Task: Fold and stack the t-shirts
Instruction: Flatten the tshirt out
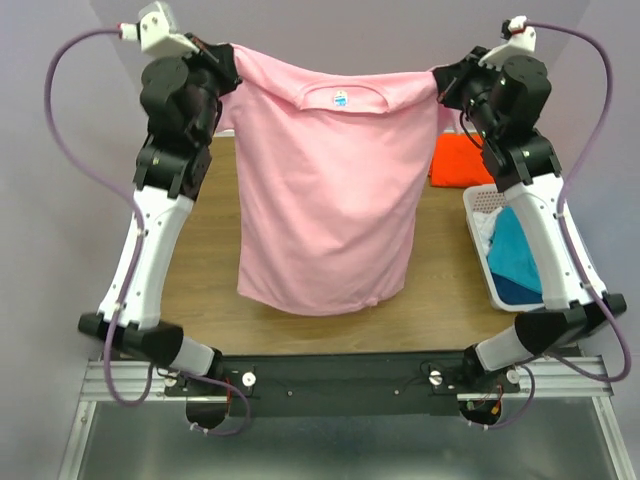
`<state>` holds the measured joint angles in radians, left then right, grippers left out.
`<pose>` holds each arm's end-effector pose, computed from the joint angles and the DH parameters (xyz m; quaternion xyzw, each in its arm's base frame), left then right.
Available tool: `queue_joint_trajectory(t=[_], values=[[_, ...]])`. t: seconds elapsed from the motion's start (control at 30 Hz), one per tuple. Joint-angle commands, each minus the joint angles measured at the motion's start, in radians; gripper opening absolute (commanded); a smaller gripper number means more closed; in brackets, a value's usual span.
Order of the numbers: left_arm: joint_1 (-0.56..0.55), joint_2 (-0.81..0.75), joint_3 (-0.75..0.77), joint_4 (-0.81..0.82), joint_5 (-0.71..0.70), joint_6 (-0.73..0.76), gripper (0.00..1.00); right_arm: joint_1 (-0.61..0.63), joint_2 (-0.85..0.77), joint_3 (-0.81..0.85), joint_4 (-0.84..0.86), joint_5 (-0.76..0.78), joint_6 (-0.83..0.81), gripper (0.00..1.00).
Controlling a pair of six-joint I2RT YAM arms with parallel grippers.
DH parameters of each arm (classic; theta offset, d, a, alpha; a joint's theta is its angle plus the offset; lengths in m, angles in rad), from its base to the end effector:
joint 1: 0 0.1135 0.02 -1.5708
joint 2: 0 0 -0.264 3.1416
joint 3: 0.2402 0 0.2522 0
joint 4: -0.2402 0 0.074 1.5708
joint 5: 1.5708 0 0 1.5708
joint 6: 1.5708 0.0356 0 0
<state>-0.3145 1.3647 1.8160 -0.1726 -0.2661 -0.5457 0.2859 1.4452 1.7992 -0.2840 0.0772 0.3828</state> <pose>0.2543 -0.0729 0.5625 -0.1740 0.5805 -0.2574 0.7526 0.2935 0.0834 0.5243 0.0612 0.6793 0.2150 0.6990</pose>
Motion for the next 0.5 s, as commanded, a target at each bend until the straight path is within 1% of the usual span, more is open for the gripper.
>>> queue_joint_trajectory(t=[0.0, 0.07, 0.1, 0.17, 0.23, 0.27, 0.3, 0.33, 0.37, 0.4, 0.43, 0.47], values=[[0.061, 0.123, 0.286, -0.089, 0.106, 0.039, 0.0, -0.004, 0.058, 0.215, 0.011, 0.016, -0.102, 0.01], [0.078, 0.184, 0.383, -0.143, 0.129, 0.047, 0.0, -0.004, 0.087, 0.296, 0.009, 0.004, -0.107, 0.01], [0.081, 0.192, 0.441, -0.152, 0.133, 0.058, 0.0, -0.004, 0.087, 0.307, 0.009, 0.001, -0.111, 0.01], [0.094, 0.176, 0.433, -0.15, 0.137, 0.061, 0.0, -0.004, 0.055, 0.292, 0.002, -0.011, -0.107, 0.01], [0.104, 0.14, 0.367, -0.137, 0.136, 0.066, 0.0, -0.004, 0.015, 0.234, -0.001, -0.042, -0.096, 0.01], [0.11, 0.085, 0.317, -0.104, 0.134, 0.07, 0.0, -0.005, -0.04, 0.147, -0.004, -0.071, -0.084, 0.01], [0.112, 0.05, 0.255, -0.085, 0.13, 0.073, 0.0, -0.004, -0.066, 0.097, -0.007, -0.098, -0.059, 0.01], [0.115, 0.018, 0.106, -0.062, 0.128, 0.076, 0.0, -0.004, -0.103, 0.044, -0.012, -0.108, -0.035, 0.01], [0.118, -0.051, 0.029, -0.02, 0.12, 0.081, 0.0, -0.004, -0.132, -0.025, -0.021, -0.147, -0.019, 0.01], [0.127, -0.085, -0.053, -0.001, 0.108, 0.072, 0.0, -0.002, -0.187, -0.143, -0.026, -0.168, -0.006, 0.01], [0.133, -0.117, -0.213, 0.017, 0.102, 0.067, 0.0, -0.002, -0.21, -0.217, -0.033, -0.189, 0.013, 0.01], [0.141, -0.171, -0.29, 0.047, 0.103, 0.064, 0.0, 0.009, -0.233, -0.285, -0.049, -0.209, 0.028, 0.01]])
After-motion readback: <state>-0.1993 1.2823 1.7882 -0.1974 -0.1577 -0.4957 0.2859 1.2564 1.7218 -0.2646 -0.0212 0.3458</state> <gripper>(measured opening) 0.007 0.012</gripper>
